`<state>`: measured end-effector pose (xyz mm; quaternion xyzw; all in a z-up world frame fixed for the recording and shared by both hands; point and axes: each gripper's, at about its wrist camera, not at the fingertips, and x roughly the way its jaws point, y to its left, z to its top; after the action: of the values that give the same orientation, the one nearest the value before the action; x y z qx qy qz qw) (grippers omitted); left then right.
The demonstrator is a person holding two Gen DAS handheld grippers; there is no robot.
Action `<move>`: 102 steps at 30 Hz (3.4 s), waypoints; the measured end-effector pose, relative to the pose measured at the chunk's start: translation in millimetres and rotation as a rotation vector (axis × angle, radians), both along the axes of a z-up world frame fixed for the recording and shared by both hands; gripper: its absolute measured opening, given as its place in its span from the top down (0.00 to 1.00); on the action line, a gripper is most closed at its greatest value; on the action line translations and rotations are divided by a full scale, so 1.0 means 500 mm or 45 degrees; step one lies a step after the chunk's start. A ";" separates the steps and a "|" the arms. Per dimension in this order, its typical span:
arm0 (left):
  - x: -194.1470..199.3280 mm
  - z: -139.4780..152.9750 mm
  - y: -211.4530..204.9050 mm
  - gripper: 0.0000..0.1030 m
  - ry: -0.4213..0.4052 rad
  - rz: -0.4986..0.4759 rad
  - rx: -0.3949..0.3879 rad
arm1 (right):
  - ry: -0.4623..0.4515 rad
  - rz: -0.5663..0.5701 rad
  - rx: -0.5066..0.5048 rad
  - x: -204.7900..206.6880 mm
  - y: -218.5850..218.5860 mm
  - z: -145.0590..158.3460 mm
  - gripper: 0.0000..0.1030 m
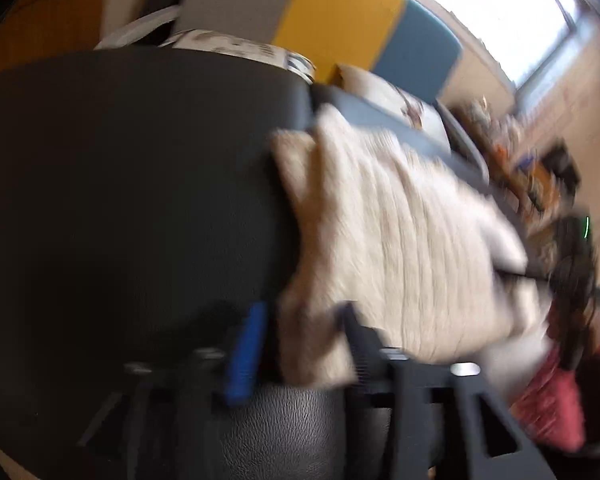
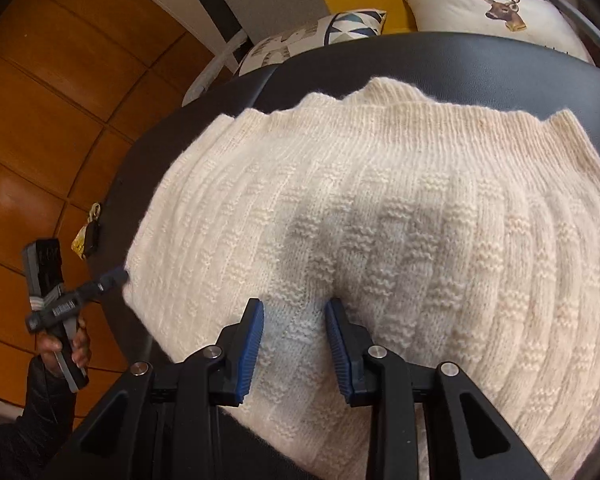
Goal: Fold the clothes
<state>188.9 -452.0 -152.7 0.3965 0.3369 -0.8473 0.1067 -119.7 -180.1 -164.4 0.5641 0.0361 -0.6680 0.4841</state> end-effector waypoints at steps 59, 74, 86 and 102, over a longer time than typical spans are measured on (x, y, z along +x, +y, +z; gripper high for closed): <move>-0.205 -0.057 -0.139 0.14 0.070 -0.171 0.384 | 0.169 -0.248 0.138 -0.083 0.130 0.012 0.48; -0.249 -0.043 -0.075 0.77 -0.071 -0.177 0.236 | 0.202 -0.264 0.162 -0.089 0.149 0.025 0.48; -0.205 0.080 -0.002 0.85 0.179 -0.106 0.197 | 0.135 -0.269 0.174 -0.125 0.198 -0.008 0.49; -0.280 0.249 0.166 0.85 0.424 -0.139 0.397 | 0.139 -0.100 0.128 -0.138 0.234 0.000 0.49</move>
<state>48.8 -368.9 -28.3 0.2805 0.4548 -0.8432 -0.0591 -188.7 -63.2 -164.4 0.5513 0.0740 -0.7135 0.4260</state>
